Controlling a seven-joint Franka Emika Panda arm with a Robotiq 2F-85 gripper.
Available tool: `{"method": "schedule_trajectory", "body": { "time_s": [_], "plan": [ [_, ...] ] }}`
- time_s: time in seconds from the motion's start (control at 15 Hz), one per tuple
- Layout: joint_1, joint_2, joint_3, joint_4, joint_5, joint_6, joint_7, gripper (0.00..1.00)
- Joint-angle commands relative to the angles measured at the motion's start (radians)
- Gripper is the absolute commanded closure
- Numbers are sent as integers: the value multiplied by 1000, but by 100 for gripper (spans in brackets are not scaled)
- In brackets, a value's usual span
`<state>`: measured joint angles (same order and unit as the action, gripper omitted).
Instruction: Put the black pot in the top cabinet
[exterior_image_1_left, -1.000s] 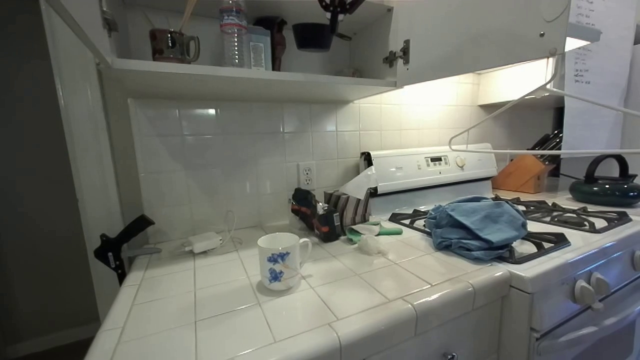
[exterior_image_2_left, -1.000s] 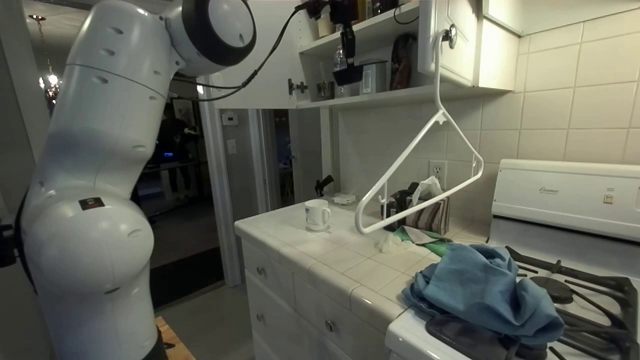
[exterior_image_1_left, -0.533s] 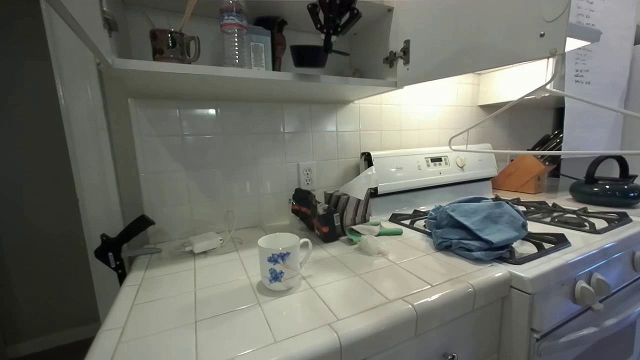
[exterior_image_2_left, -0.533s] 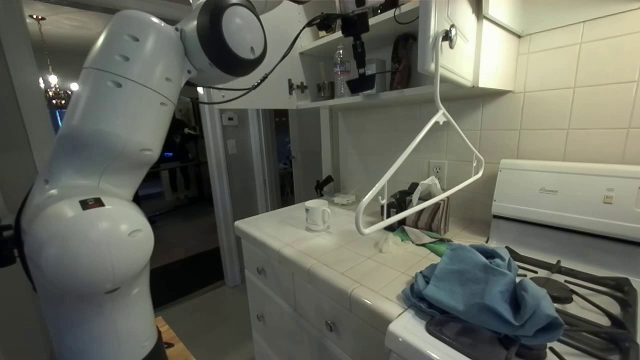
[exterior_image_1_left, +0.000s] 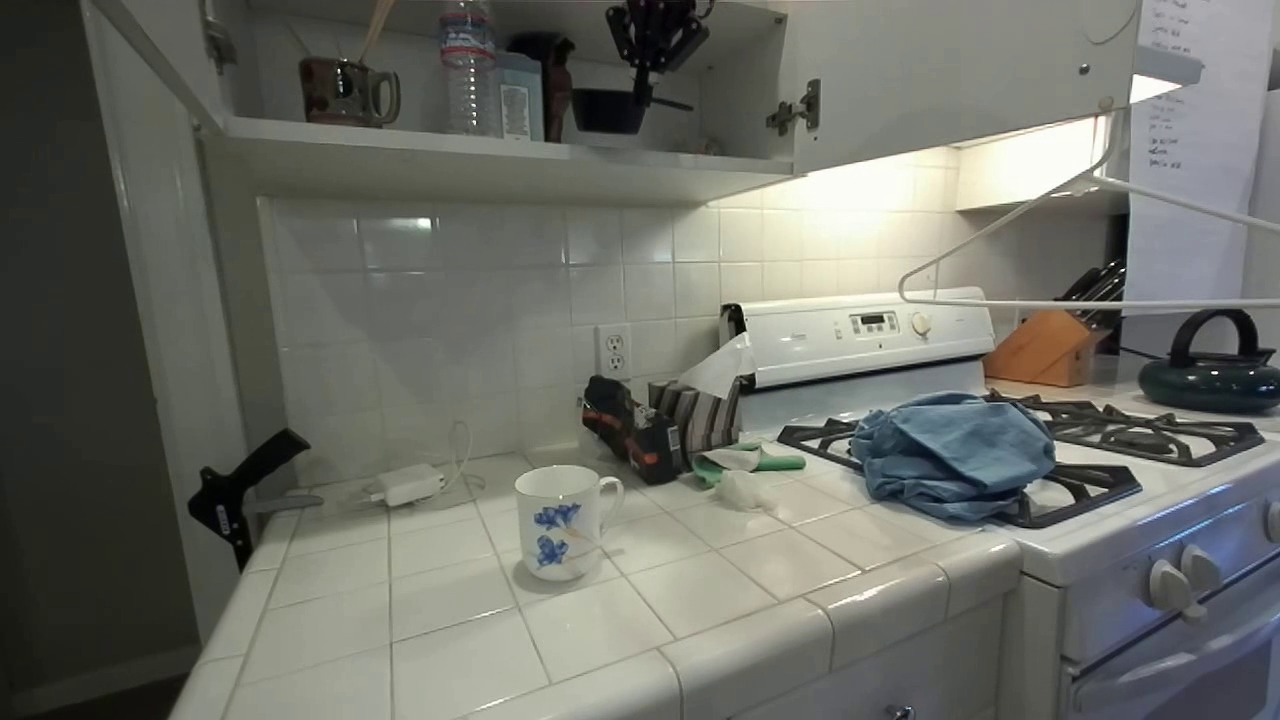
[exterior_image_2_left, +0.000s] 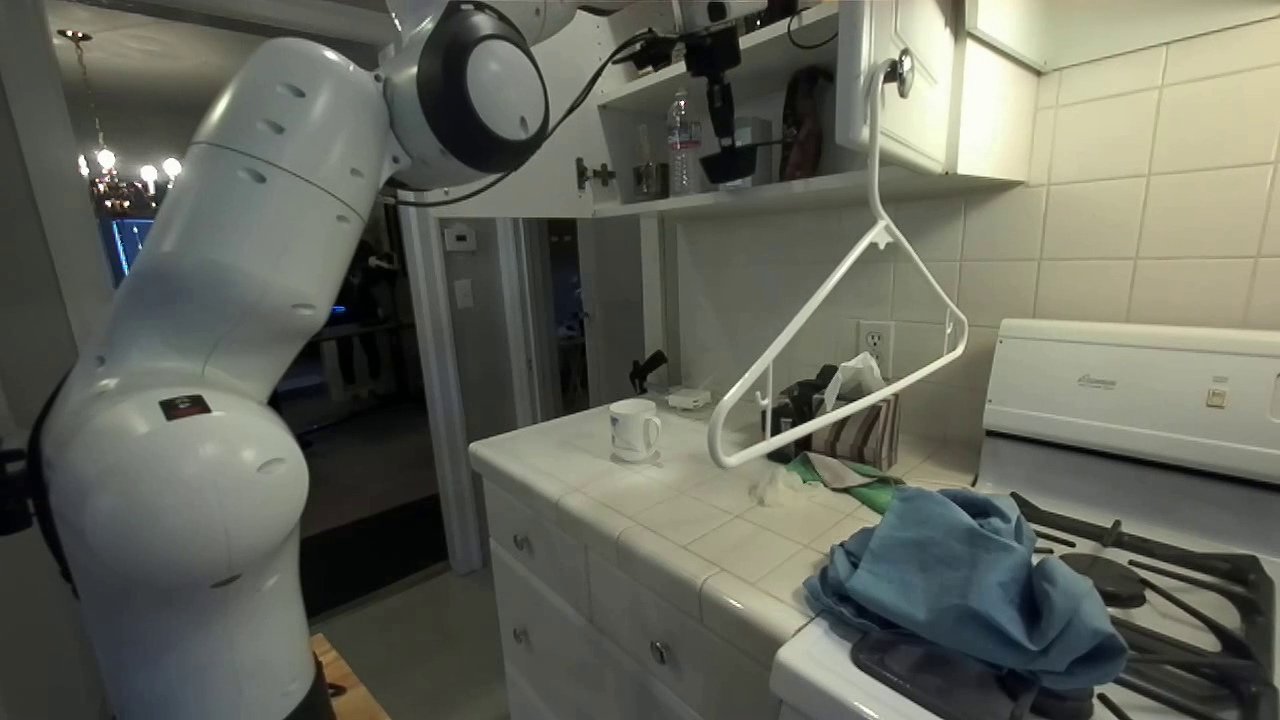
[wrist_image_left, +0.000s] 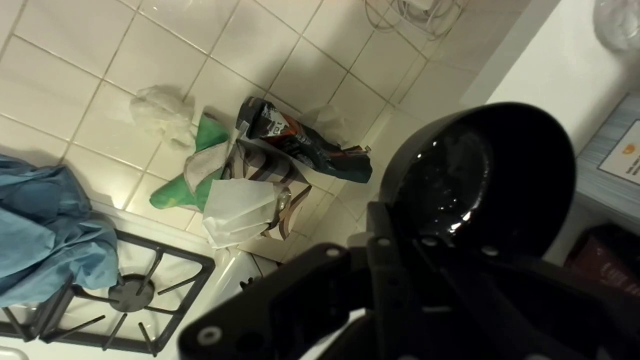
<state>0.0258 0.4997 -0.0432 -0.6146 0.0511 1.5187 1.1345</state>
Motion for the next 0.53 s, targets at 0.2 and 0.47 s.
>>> {"method": "schedule_trajectory", "body": {
  "time_s": [0.2, 0.47],
  "plan": [
    [0, 115, -1, 160, 9, -26, 127, 99],
    [9, 159, 6, 236, 8, -26, 171, 99]
  ]
}}
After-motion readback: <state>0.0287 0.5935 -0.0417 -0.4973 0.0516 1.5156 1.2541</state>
